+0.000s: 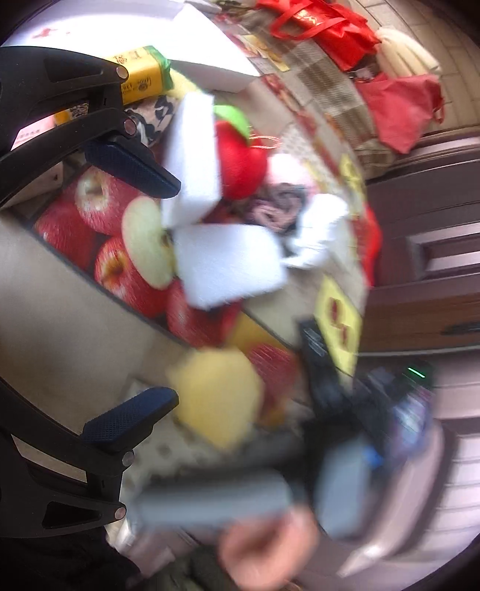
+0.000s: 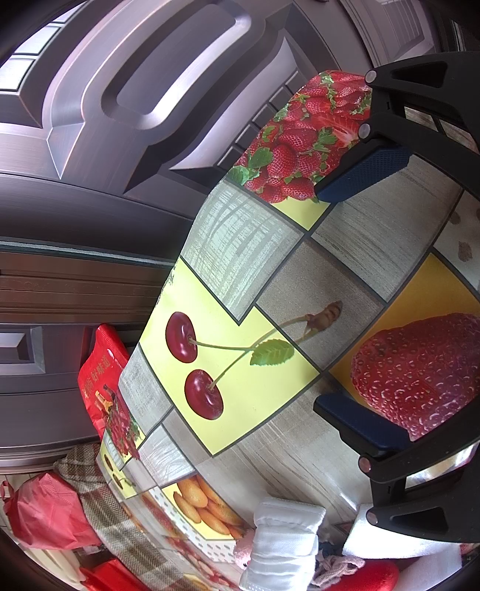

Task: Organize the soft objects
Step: 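Grasp the yellow sponge with the right tool while the left tool grasps the braided rope knot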

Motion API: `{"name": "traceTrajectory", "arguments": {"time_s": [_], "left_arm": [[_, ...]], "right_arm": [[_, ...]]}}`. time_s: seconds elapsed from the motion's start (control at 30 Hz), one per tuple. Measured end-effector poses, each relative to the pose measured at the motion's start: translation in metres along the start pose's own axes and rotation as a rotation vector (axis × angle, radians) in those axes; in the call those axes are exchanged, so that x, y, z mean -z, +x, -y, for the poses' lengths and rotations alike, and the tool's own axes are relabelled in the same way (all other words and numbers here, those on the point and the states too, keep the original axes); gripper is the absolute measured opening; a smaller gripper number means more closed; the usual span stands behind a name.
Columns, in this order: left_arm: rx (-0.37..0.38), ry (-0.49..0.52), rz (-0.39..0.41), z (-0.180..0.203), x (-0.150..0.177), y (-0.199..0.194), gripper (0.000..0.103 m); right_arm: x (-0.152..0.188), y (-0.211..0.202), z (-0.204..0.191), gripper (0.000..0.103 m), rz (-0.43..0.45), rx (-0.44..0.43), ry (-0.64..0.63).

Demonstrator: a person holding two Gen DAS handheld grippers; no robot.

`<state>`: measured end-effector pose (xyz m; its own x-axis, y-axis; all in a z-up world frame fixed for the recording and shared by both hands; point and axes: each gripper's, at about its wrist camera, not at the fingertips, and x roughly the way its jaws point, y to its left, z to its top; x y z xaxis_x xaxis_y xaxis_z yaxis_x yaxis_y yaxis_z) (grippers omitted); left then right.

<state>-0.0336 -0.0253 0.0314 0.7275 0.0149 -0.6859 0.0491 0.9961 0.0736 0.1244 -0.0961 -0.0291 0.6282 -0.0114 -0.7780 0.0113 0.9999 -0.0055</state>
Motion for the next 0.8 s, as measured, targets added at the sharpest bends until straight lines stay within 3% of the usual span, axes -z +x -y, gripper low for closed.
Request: {"name": "traceTrajectory", "arguments": {"time_s": [0.07, 0.2, 0.27, 0.4, 0.47, 0.6, 0.8], "left_arm": [[0.041, -0.038, 0.068, -0.001, 0.000, -0.019, 0.102], [-0.007, -0.082, 0.210, -0.012, -0.001, -0.065, 0.102], [-0.029, -0.155, 0.281, -0.033, 0.003, -0.096, 0.102], [-0.025, -0.332, 0.345, -0.091, 0.028, -0.145, 0.103], [-0.057, -0.399, 0.324, -0.123, 0.051, -0.159, 0.103], [-0.178, -0.444, 0.244, -0.145, 0.087, -0.164, 0.103], [-0.094, -0.327, 0.112, -0.107, 0.106, -0.144, 0.103]], "right_arm": [[0.002, -0.002, 0.001, 0.103, 0.004, 0.014, 0.016], [0.000, 0.000, 0.000, 0.103, 0.006, 0.011, 0.021], [-0.001, 0.000, -0.001, 0.103, 0.006, 0.013, 0.020], [0.000, 0.001, -0.001, 0.103, 0.005, 0.012, 0.021], [-0.001, 0.001, -0.002, 0.103, 0.005, 0.012, 0.021], [0.001, -0.001, -0.002, 0.103, 0.007, 0.015, 0.025], [0.000, -0.001, 0.002, 0.103, 0.013, -0.006, 0.037]]}}
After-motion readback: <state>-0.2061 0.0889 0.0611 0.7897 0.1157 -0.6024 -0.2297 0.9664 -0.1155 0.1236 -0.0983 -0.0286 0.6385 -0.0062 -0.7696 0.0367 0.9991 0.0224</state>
